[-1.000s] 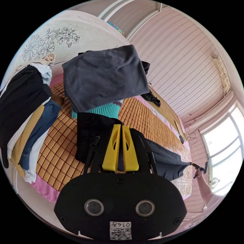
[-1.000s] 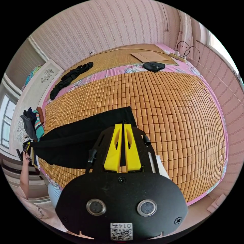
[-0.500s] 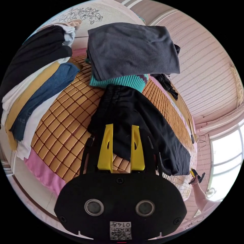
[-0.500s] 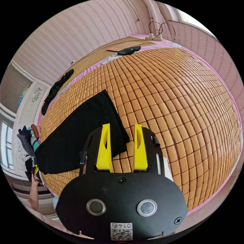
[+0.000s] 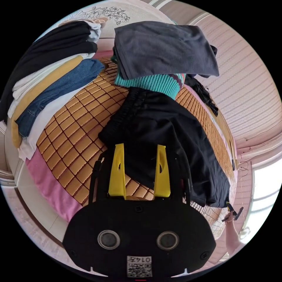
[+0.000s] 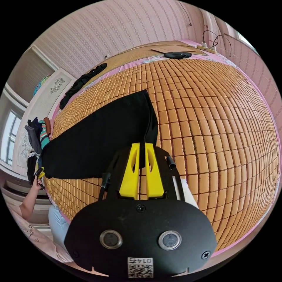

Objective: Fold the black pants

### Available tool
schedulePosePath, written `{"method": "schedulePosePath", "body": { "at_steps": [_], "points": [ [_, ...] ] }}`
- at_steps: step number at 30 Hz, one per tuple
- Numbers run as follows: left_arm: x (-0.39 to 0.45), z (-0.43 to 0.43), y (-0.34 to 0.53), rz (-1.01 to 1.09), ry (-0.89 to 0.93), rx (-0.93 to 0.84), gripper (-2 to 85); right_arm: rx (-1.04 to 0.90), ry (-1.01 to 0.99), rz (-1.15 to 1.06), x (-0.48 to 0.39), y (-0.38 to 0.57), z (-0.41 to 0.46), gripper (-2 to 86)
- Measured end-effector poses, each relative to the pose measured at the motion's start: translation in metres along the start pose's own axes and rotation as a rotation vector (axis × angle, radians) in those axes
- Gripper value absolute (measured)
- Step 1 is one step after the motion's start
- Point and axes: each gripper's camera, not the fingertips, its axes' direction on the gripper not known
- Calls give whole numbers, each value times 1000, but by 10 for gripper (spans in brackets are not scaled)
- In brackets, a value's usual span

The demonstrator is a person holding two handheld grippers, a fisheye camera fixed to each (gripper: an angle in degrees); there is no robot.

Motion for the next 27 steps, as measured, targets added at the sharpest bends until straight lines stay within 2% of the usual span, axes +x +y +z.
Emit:
{"method": "schedulePosePath", "body": {
  "at_steps": [2,4,7,15,20,24,27],
  "points": [
    [20,3,-8,92,-106,-48,105,-22,14,-8,-2,0,-5,19],
    [31,0,-14,116,-74,-79,7,-39,39,-22,-2,5,-12,14],
    [32,-4,-13,128,-33,-91,-6,-51,5,-11,6,24,-28,10],
    [31,-30,30,260,-82,-212,-9,-157,-27,10,24,108,-71,9],
    [25,-66,85,377,-91,-262,7,-279,52,27,23,190,-106,21],
    [38,-124,102,443,-172,-131,56,-286,203,111,31,221,-131,44],
    [85,-162,101,597,-154,-46,69,-173,293,83,20,217,-157,47]
  ]
}}
